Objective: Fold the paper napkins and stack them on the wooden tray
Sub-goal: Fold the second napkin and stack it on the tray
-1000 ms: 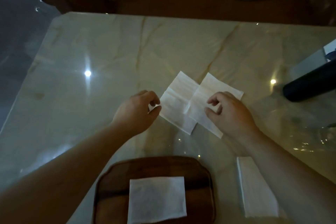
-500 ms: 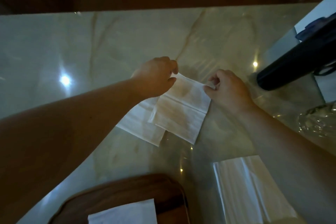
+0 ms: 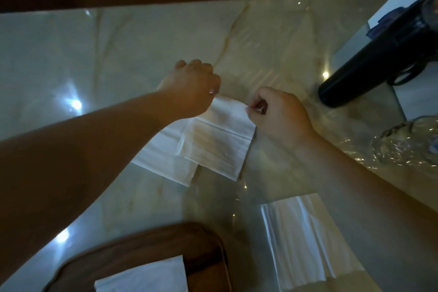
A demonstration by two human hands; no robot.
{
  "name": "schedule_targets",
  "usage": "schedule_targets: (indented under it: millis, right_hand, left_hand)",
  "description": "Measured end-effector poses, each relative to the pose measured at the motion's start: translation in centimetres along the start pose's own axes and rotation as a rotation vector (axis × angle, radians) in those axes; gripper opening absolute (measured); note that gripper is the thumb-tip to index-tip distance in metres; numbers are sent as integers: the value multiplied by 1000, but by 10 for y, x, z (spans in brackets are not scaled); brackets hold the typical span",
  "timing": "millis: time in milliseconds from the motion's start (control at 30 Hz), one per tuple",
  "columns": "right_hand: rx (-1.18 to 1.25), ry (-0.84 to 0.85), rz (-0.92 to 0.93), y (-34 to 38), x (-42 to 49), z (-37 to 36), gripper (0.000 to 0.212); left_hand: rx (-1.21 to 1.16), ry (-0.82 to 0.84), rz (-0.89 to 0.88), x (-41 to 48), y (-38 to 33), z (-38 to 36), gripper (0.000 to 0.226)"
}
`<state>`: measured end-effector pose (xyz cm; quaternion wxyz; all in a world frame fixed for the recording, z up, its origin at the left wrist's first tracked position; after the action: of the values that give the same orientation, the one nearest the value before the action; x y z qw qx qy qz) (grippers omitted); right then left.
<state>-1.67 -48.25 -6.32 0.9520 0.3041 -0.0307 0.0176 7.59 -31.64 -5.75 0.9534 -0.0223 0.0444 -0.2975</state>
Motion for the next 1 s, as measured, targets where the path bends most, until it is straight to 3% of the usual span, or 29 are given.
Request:
schedule_targets:
  millis: [133,333,433,600,800,1000]
  right_hand:
    - [49,-1,63,25,-32,4,6]
    - [86,150,138,43,-79,-13,15]
    - [149,169,66,33,-86,-19,18]
    - [94,54,-29,8,-65,-18,11]
    - [-40,126,-57,2,-52,-32,10]
    - [11,52,28,15,-60,-19,6]
  left_hand:
    - [-30,-113,-92,-40,0,23,14]
    - [-20,10,-215,-102,-6,20,24]
    - [-138,55,-139,-108,-2,11,28]
    - [-157,62,27,-78,-3,0,21]
    - [-63,145,0,-56,-15,-16,32]
    - [6,131,-40,-68,-18,-18,40]
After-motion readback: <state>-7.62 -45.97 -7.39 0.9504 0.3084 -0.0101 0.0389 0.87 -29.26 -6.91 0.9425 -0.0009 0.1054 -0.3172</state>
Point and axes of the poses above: each hand's wrist, its own x-axis towards the middle knuckle, its own z-axis out of the back of the hand, y = z × x, the point moved 3 cm from there along x, towards the middle knuckle, and after that the axes turned 10 degrees about z, right-handed, at the moved point
